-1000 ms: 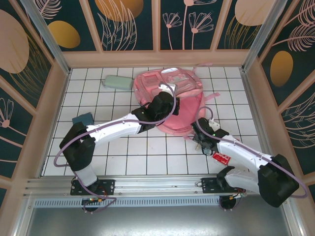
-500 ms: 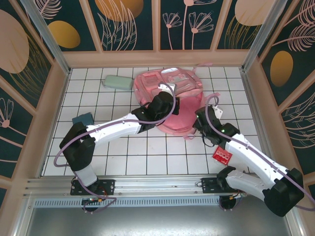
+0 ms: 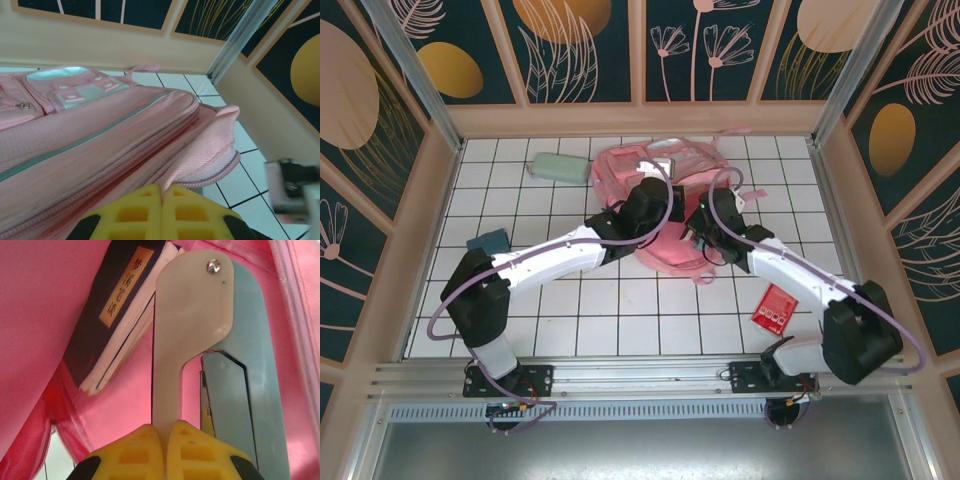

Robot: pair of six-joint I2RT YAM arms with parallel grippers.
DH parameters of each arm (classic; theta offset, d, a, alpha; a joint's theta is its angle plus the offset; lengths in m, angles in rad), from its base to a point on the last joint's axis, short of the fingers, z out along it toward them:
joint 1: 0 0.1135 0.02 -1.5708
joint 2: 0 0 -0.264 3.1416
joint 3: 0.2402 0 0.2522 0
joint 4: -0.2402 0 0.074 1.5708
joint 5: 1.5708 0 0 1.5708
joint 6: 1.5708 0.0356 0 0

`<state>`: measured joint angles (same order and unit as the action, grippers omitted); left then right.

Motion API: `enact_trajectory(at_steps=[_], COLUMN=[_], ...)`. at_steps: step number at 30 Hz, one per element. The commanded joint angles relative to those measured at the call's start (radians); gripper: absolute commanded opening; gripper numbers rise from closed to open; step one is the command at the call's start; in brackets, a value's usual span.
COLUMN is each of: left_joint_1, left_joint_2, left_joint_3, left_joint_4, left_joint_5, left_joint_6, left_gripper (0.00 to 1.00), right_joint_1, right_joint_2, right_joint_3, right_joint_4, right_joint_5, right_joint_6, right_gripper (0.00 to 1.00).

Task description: Pack the student bag

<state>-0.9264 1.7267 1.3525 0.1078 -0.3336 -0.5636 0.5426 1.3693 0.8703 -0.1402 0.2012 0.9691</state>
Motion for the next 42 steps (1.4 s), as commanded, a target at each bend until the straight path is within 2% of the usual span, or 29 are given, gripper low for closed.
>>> enact_trajectory(at_steps=[1,9,14,21,22,24,25,28,34,42], left_joint_1=[0.008,0.006,0.006,0.007,0.006,0.006,0.007,0.007,0.007,0.009], left_joint_2=[-0.051,-0.049,-0.049,-0.034,-0.032,-0.032,-0.032,-0.026,-0.019,0.018], left_joint_3=[0.041,0.039,0.033,0.036,0.036,0.034,0.033,0.036,0.039,0.044], left_joint_4=[0.057,0.049,0.049,0.047,0.046,0.041,0.040,0.032,0.033,0.034], left_joint_5=[-0.054,-0.057,-0.051,-0.036,-0.037,-0.041,-0.044,-0.049,-0.044,-0.025], left_joint_6=[-0.045,-0.066,-0.078,-0.090,-0.089,-0.085,-0.081,-0.075,-0.075,-0.073], left_gripper=[0.00,0.00,0.00,0.00,0.00,0.00,0.00,0.00,0.00,0.00], right_joint_1=[-0.042,-0.082,-0.112,-0.124,-0.123,-0.118,-0.114,-0.097,-0.057,-0.009], right_joint_2=[0.077,0.248,0.300,0.406,0.413,0.411,0.403,0.364,0.230,-0.013], right_joint_3=[0.042,0.134,0.174,0.295,0.300,0.296,0.290,0.259,0.149,-0.065], right_joint_4=[0.118,0.133,0.179,0.142,0.145,0.155,0.154,0.159,0.154,0.148], right_joint_5=[-0.004,0.036,-0.005,-0.049,-0.061,-0.070,-0.067,-0.064,-0.056,-0.055], right_joint_6=[0.066,0.121,0.165,0.165,0.160,0.145,0.136,0.096,0.014,-0.075], right_gripper=[0.00,0.00,0.00,0.00,0.05,0.27,0.34,0.43,0.52,0.53])
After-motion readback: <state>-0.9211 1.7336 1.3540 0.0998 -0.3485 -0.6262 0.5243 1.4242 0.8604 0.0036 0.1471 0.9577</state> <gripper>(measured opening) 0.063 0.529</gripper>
